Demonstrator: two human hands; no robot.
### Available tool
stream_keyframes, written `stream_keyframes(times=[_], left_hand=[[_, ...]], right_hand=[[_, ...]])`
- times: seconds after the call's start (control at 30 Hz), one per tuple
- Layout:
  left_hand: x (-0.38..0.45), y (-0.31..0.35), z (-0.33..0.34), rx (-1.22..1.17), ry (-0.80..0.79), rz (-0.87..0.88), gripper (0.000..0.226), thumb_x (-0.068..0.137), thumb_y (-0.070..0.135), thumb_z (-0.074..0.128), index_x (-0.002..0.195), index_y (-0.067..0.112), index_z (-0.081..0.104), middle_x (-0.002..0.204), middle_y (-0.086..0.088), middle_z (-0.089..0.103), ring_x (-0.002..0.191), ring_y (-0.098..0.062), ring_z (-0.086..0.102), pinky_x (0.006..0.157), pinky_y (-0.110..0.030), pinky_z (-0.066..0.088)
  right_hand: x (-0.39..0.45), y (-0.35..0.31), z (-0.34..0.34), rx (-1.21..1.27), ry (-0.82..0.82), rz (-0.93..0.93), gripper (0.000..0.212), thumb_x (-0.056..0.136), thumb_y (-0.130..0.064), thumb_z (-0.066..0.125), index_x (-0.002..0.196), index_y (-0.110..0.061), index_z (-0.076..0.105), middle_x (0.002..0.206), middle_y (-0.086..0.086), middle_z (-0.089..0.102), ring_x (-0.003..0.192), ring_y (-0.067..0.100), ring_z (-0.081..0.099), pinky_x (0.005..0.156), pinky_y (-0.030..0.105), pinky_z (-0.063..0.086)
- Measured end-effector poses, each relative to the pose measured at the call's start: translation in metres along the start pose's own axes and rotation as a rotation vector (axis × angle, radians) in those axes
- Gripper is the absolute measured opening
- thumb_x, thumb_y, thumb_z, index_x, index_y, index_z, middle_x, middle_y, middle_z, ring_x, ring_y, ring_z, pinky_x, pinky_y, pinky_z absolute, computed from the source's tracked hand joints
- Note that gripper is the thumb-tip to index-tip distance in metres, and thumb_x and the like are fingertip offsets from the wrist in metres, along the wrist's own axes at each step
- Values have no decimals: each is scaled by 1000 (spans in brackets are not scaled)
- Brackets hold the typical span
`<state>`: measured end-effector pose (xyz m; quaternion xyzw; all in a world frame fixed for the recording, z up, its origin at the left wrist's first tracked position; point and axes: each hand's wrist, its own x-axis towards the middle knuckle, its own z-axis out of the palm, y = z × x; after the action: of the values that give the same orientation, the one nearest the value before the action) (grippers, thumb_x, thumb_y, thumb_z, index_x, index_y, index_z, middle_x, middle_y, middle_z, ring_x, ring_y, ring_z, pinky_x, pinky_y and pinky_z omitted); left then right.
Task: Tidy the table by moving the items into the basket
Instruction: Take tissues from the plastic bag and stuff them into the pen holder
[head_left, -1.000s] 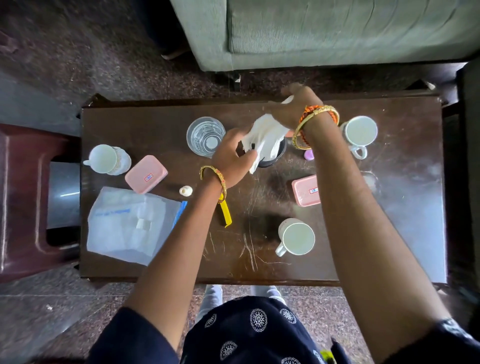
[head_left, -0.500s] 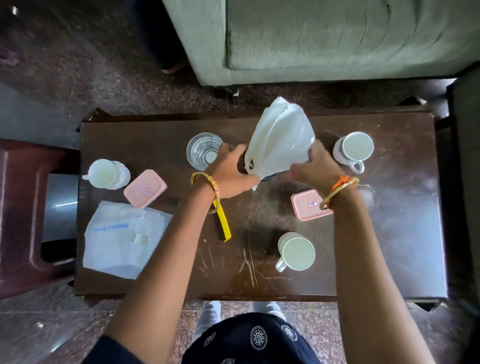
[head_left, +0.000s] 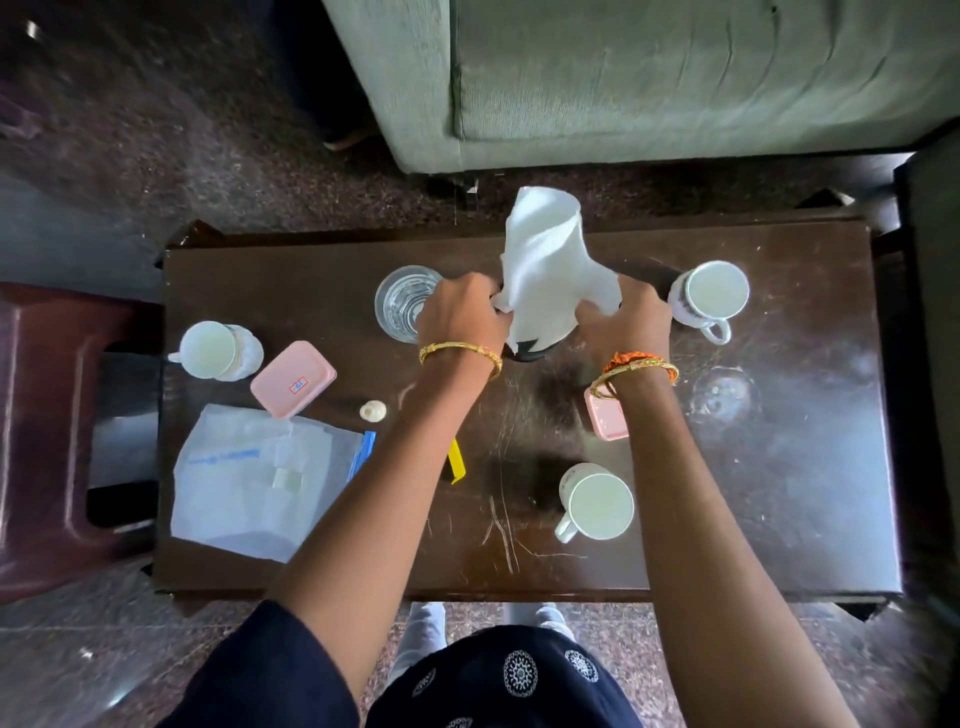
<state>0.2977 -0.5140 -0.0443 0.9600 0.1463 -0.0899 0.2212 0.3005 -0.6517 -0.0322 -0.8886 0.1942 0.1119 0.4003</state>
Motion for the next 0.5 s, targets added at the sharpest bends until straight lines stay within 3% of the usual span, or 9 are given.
stream_keyframes(times=[0.1,0.2,0.33,0.4,0.5], left_hand=[[-1,14,10,39,11,-61,23,79,23,72,92,5,69,91,-19,70,81,-39,64,58,-36,44],[-2,24,22,32,-127,-123,22,78,22,70,92,5,68,94,-17,71,87,-36,66,64,-37,50],[-5,10,13,-150,-290,-229,40,69,37,76,97,10,68,92,-8,73,85,-28,69,73,-36,56],[-7,-3,0,-226,-299,-222,34,72,40,72,94,16,66,87,-4,73,81,-24,69,74,-38,57],[-6,-19,-11,-180,-261,-190,12,80,34,66,80,22,68,71,5,71,76,-16,68,65,-27,51]], right_hand=[[-1,-3,3,-61,22,-60,30,83,-7,58,112,-3,65,109,17,68,98,32,61,88,36,49],[-3,-5,11,-130,4,-83,24,81,-4,55,102,-3,67,101,20,67,93,32,60,83,38,51],[-7,0,17,-159,-53,-28,34,81,-9,61,115,-4,60,111,17,63,100,30,57,86,38,49],[-9,3,17,-136,-61,-25,41,80,-17,68,118,-6,57,113,13,62,96,24,56,84,35,51],[-7,3,17,-72,-40,-5,36,80,-19,69,113,-8,58,107,9,64,84,16,52,73,25,45]])
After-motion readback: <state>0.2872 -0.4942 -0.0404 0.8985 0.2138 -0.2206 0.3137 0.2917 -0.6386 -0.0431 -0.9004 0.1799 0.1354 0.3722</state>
